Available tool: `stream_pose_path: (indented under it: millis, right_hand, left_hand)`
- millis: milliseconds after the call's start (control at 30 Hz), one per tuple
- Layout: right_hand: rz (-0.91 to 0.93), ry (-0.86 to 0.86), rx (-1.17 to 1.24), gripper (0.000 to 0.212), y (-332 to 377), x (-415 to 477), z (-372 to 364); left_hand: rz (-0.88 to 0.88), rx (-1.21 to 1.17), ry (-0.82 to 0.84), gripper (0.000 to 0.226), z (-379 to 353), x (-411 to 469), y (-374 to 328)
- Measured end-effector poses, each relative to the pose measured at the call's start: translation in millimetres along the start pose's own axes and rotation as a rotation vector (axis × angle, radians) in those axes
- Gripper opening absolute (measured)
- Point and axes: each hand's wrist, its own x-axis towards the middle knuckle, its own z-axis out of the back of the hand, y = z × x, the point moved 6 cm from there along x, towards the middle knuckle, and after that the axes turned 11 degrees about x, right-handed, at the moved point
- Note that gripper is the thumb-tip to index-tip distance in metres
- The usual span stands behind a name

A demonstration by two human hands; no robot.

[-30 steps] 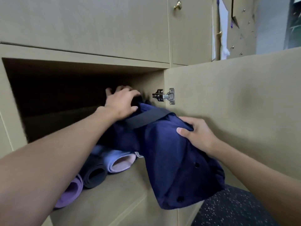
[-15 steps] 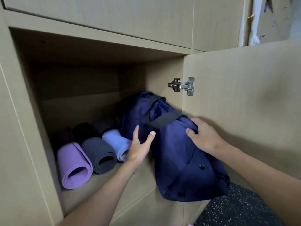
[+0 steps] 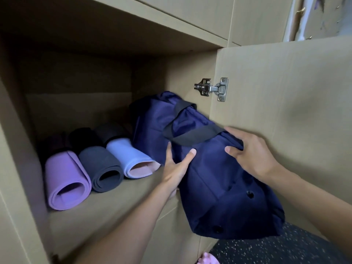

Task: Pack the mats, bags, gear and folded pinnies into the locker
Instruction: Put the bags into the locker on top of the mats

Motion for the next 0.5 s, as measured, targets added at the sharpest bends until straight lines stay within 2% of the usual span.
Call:
stream_pose_path:
  millis: [200, 300, 500]
  right_hand:
    - [0.059, -0.028, 0.037, 0.054, 6.2, -2.6, 4.8]
    - [0.104, -0.072, 0.056, 0.050, 19.1, 1.0, 8.7]
    - [0.182, -0.159, 0.138, 0.045, 56.4, 17.2, 13.5]
  left_hand:
    - [-0.135, -0.117, -0.129, 0.101, 0.6, -7.6, -11.7]
    - [-0.253, -0.028, -0.193, 0.099, 16.1, -16.1, -39.8]
    - [-0.504, 0.163, -0.212, 0.108, 55.8, -26.2, -109.5]
